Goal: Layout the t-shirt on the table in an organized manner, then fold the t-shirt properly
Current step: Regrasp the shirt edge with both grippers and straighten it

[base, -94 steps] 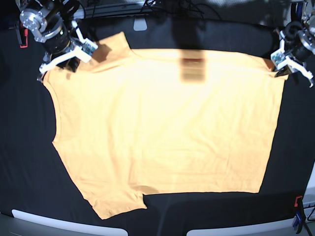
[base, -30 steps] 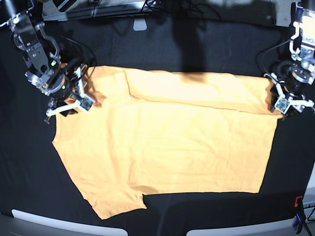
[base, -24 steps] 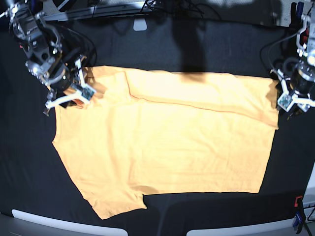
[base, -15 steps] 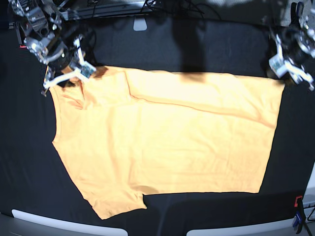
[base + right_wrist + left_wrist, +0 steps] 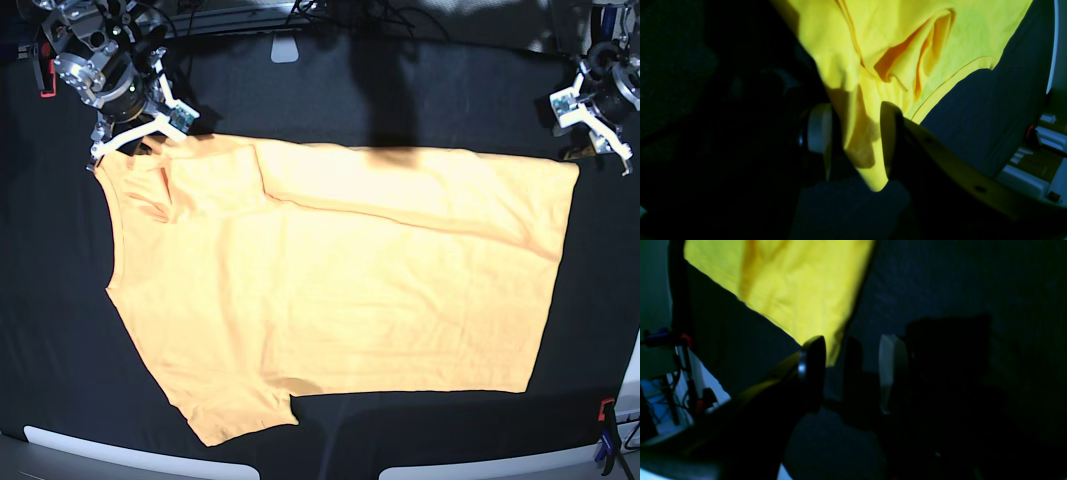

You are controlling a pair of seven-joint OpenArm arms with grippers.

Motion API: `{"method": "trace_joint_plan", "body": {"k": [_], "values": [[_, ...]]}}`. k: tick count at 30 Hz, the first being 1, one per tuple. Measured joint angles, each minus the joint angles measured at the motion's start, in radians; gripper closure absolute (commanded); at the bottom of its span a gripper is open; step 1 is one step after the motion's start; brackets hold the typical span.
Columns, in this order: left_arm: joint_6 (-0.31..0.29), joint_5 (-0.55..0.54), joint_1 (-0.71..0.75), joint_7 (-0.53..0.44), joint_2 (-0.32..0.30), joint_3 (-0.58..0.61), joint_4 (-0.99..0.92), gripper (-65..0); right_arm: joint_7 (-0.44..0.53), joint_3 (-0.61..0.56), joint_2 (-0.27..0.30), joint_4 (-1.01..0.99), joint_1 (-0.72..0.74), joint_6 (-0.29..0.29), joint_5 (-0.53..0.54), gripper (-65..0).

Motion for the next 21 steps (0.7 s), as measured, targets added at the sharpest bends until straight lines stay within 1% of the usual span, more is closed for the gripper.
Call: {"method": "trace_joint_plan", "body": {"k": [3, 7, 9, 12, 14, 16, 19, 21], "values": [[-0.002, 0.000, -0.023, -0.039, 0.000, 0.000, -0.027, -23.9, 0.006, 0.000, 0.000, 0.000, 0.000, 0.000, 0.000, -23.1], [0.000, -0.003, -0.064, -0.043, 0.000, 0.000, -0.046, -23.9, 0.006, 0.000, 0.000, 0.000, 0.000, 0.000, 0.000, -23.1], [0.000, -0.023, -0.072, -0.053, 0.000, 0.000, -0.049, -23.9, 0.006, 0.000, 0.000, 0.000, 0.000, 0.000, 0.000, -23.1], [-0.026, -0.026, -0.072, -0.071, 0.000, 0.000, -0.050, -23.9, 0.006, 0.000, 0.000, 0.000, 0.000, -0.001, 0.000, -23.1], [-0.024, -0.026, -0.073, -0.069, 0.000, 0.009, -0.050, -23.9, 0.006, 0.000, 0.000, 0.000, 0.000, -0.008, 0.000, -23.1], [-0.023, -0.026, -0.084, -0.064, -0.001, 0.034, -0.050, -23.9, 0.006, 0.000, 0.000, 0.000, 0.000, -0.015, 0.000, -23.1], [-0.025, -0.028, -0.118, -0.045, 0.001, 0.103, -0.058, -23.2, 0.006, 0.000, -0.001, 0.000, 0.000, -0.016, 0.000, -23.1], [-0.016, -0.037, -0.160, -0.012, 0.003, 0.139, -0.074, -23.2, 0.002, 0.000, 0.000, 0.000, 0.000, -0.018, 0.000, -23.1]]}}
